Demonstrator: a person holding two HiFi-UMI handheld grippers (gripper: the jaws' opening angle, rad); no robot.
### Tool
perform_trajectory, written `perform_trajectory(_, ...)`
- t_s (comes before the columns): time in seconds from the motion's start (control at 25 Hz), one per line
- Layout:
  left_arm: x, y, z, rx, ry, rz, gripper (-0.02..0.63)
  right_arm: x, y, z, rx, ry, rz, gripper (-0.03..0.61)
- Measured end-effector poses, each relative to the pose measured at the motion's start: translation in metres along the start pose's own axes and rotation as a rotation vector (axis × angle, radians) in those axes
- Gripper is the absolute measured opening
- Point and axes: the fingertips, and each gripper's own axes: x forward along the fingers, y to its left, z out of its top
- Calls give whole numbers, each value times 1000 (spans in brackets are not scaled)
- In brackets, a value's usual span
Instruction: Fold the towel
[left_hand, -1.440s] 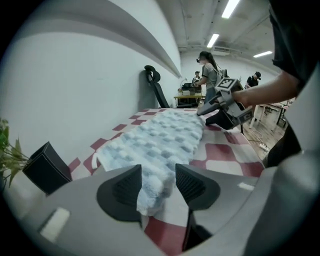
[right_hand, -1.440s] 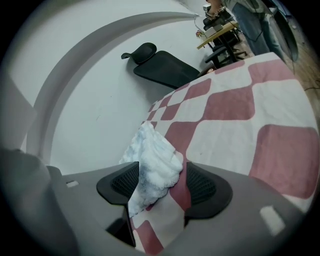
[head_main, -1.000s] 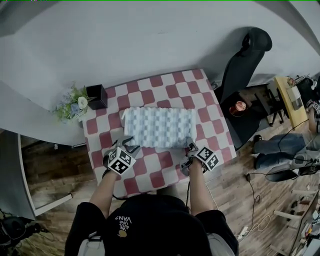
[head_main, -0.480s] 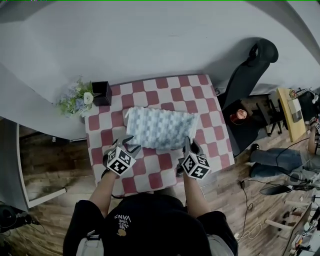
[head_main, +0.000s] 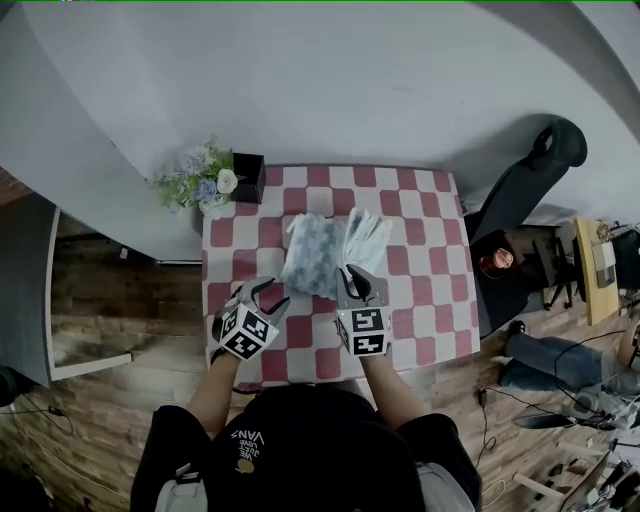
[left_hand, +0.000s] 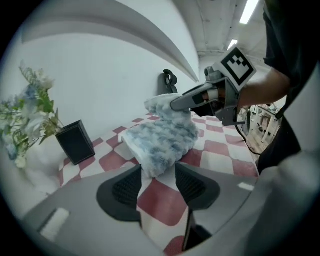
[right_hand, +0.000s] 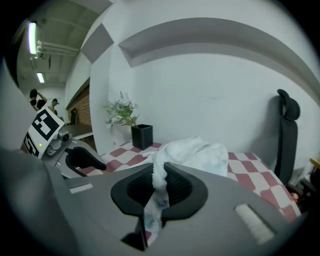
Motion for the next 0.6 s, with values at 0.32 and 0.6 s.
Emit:
perform_trajectory(0.32, -35, 6, -34, -109, 8, 73, 187, 55, 76, -11, -144, 76, 164, 40)
perform_trajectory(0.6, -47, 6, -49, -127, 17, 76, 187, 73, 100, -43, -213, 190, 211, 44)
